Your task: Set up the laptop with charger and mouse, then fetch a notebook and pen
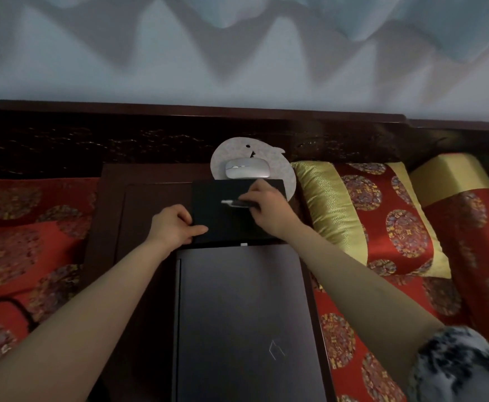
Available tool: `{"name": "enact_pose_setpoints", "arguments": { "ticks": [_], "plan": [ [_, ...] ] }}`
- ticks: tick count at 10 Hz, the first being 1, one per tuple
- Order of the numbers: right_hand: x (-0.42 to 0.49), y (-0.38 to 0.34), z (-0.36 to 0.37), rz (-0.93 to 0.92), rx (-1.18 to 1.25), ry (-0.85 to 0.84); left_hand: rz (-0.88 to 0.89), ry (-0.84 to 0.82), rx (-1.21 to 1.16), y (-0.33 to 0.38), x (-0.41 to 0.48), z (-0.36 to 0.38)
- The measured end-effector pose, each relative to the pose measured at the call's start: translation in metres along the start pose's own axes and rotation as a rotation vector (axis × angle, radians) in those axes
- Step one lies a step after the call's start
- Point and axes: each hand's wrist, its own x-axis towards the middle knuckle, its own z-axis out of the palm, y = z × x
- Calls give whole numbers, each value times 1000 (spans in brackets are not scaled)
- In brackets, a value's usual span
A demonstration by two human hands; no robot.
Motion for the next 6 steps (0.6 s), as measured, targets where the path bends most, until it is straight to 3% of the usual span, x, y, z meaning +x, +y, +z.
{"name": "enact_pose_setpoints", "arguments": {
  "ticks": [3,5,6],
  "plan": [
    [8,-2,21,7,-82,8,45,91,32,-7,-2,5],
    [4,-10,15,30,-157,-48,118,131,200,-4,-13,6],
    [-8,-21,2,31,-161,34,141,154,203,7,-28,-6]
  ]
}}
